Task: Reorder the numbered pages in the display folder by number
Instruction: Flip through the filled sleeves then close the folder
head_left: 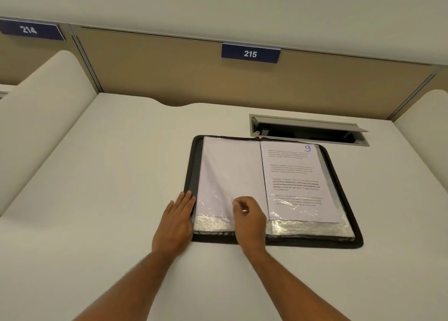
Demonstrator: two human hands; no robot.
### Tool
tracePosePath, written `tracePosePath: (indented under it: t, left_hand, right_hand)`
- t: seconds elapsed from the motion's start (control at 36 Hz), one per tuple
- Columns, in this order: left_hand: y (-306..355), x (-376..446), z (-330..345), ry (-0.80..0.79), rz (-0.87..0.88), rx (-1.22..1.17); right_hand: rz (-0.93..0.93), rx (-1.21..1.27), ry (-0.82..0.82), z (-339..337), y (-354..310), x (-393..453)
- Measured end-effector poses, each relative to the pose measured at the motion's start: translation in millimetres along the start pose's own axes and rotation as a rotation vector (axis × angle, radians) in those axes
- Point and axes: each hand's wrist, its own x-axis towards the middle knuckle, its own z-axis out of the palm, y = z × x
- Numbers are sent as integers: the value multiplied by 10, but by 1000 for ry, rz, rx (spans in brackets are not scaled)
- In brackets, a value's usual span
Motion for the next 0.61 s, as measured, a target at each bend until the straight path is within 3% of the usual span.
tracePosePath:
  t: [0.19, 0.31, 0.47, 0.61]
  left_hand:
    - [11, 1, -13, 1, 3, 0]
    - [20, -5, -27, -2, 5, 1]
    - [43, -9, -54, -3, 3, 6]
    - [69, -20, -67, 4, -5, -10]
  right_hand:
    - [360, 511, 259, -535, 84, 212]
    - [411, 695, 418, -877, 262, 354]
    - [512, 779, 678, -1341, 404, 464]
    - [553, 656, 874, -1637, 602, 576]
